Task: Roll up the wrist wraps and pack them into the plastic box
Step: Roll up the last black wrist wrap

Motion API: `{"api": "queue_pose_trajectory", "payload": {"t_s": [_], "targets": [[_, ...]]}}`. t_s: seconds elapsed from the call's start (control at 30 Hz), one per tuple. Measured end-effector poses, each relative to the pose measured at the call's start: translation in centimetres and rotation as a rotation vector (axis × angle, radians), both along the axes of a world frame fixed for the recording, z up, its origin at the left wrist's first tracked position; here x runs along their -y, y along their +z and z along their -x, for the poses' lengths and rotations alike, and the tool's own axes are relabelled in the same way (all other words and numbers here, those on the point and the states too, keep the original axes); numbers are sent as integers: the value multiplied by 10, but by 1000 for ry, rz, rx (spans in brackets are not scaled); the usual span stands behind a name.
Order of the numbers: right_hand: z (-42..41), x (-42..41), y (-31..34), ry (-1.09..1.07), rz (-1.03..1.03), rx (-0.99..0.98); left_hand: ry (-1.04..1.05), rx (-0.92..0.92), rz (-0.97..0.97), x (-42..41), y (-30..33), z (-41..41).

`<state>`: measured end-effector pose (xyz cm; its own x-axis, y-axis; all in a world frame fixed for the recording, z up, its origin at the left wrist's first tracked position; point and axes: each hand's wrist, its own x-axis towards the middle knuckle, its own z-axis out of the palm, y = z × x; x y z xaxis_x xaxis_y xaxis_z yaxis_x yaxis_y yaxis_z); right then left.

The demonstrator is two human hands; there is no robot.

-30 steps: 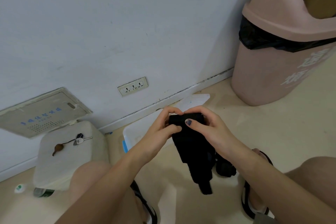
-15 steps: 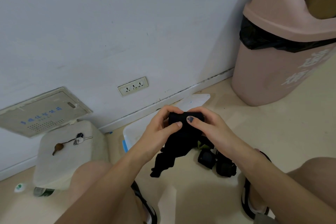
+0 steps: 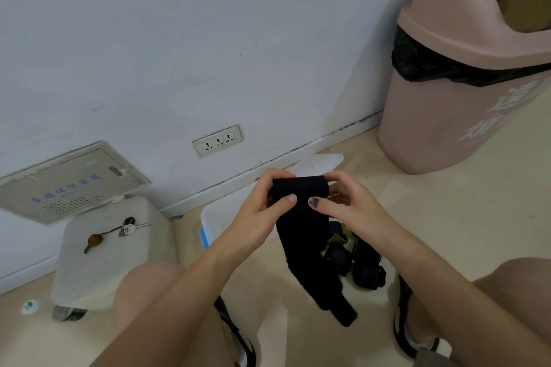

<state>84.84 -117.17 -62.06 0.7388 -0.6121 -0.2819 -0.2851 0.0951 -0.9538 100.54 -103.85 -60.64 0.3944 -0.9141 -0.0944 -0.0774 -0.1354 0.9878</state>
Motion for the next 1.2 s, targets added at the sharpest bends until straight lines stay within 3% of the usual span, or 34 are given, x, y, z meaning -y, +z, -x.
{"api": "queue_pose_trajectory", "payload": {"t_s": [0.1, 0.23, 0.33, 0.57, 0.73, 0.93, 1.2], "targets": [[3, -1, -7, -29, 124, -125, 51, -32, 7, 1, 1, -3], [3, -3, -8, -134, 55, 49, 73, -8, -6, 1, 0, -4], [2, -12, -3, -172, 130, 145, 84, 13, -11, 1, -2, -3], [1, -30, -12, -48, 573, 164, 93, 40, -10, 1, -5, -1], [3, -30, -11, -34, 538, 166, 112, -13, -12, 3, -6, -1], [3, -28, -16, 71, 741, 221, 82, -48, -22, 2, -6, -1], [3, -31, -23, 132, 849, 220, 61, -32, -14, -1, -6, 0]]}}
